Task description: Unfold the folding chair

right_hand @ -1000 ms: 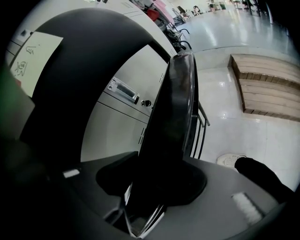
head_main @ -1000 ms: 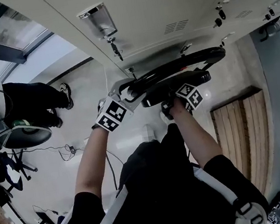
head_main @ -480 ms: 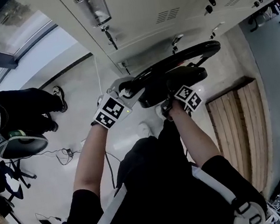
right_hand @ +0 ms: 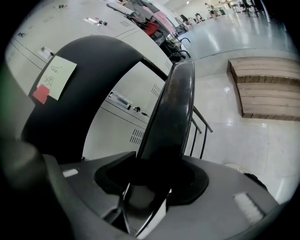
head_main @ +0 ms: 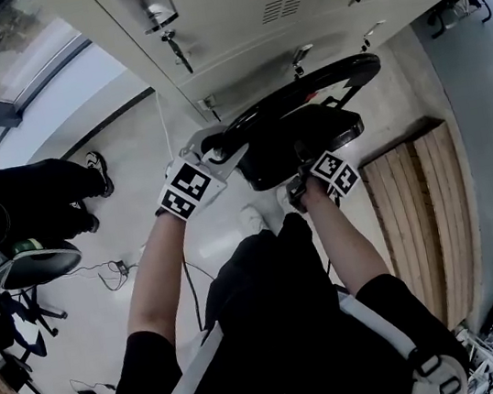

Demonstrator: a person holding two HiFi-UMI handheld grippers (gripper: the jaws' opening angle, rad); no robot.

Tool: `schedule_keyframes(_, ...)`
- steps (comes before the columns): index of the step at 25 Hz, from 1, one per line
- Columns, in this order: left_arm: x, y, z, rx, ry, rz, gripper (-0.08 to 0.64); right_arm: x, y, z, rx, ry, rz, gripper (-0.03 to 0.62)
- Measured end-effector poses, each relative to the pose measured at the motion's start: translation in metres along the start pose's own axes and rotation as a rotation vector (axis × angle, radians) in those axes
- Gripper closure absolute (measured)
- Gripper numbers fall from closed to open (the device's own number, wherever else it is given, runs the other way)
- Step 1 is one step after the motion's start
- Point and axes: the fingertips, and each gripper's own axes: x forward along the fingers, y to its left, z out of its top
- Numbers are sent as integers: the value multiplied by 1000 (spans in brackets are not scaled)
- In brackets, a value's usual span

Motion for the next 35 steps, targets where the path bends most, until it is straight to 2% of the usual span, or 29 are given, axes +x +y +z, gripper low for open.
schedule_keyframes(7,2,-6,-6,-17,3,-6,436,-17,-37,-13,27,18,-32,374)
schedule_keyframes(14,4,-24,-14,-58,7,-22,436,-36,-80,-28,106,58,-63,365)
schedule_keyframes(21,9,-37,-24,-48,30,-12,436,-51,-126,-43,158,82,-84,351)
schedule_keyframes(35,14,-55,-36,-60,14,44,430,-66,-189,-69,202,122,-46,336)
